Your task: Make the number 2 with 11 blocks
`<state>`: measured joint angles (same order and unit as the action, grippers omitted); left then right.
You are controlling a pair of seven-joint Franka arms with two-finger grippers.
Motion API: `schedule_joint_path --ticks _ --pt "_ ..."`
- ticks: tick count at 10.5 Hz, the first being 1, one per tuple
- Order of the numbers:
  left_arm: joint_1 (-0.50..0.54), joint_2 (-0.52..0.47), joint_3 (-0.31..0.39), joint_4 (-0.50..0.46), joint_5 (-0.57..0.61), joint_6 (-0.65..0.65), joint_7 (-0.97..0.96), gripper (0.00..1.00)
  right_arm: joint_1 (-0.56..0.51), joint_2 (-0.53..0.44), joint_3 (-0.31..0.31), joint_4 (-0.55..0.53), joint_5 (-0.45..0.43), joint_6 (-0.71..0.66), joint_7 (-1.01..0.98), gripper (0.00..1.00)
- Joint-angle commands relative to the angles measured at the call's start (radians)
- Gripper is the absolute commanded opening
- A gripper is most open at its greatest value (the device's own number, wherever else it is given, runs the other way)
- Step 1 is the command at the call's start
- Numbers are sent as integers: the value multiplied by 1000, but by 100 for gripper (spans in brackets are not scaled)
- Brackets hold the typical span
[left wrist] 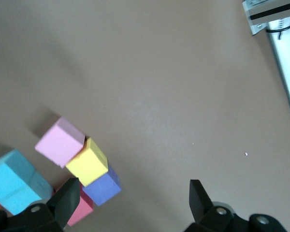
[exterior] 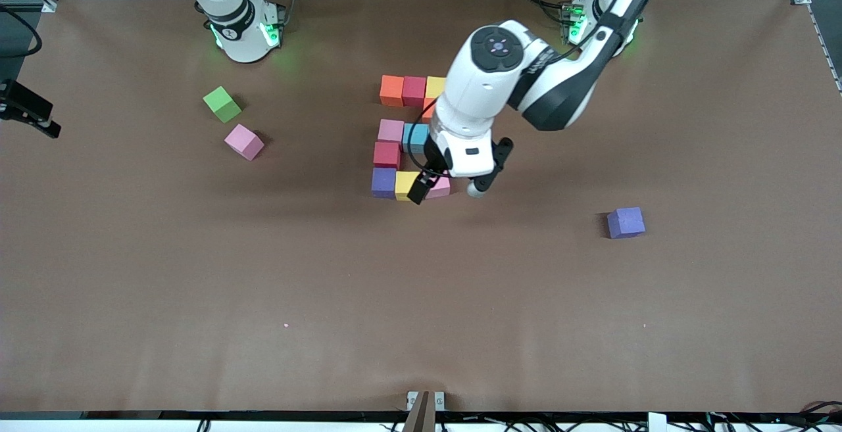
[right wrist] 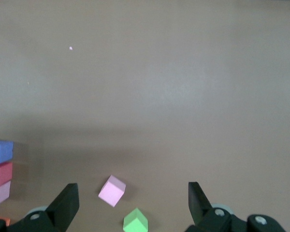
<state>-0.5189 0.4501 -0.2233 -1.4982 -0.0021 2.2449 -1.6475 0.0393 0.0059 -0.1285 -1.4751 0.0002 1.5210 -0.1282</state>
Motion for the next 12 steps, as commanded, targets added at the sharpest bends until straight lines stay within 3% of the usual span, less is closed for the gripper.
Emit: schedule_joint_path --ticks 1,5,9,12 --pt "34 -39 -1 -31 42 -8 113 100 4 -4 -2 22 -5 -54 -14 100" --pt "175 -187 -10 -36 51 -244 611 100 10 2 1 38 -5 -64 -37 100" --pt "420 -355 -21 -34 39 -563 1370 100 7 6 -2 32 -6 -65 -39 100" --pt "528 -473 14 -74 37 -686 1538 100 -3 5 -3 39 4 -64 -39 100"
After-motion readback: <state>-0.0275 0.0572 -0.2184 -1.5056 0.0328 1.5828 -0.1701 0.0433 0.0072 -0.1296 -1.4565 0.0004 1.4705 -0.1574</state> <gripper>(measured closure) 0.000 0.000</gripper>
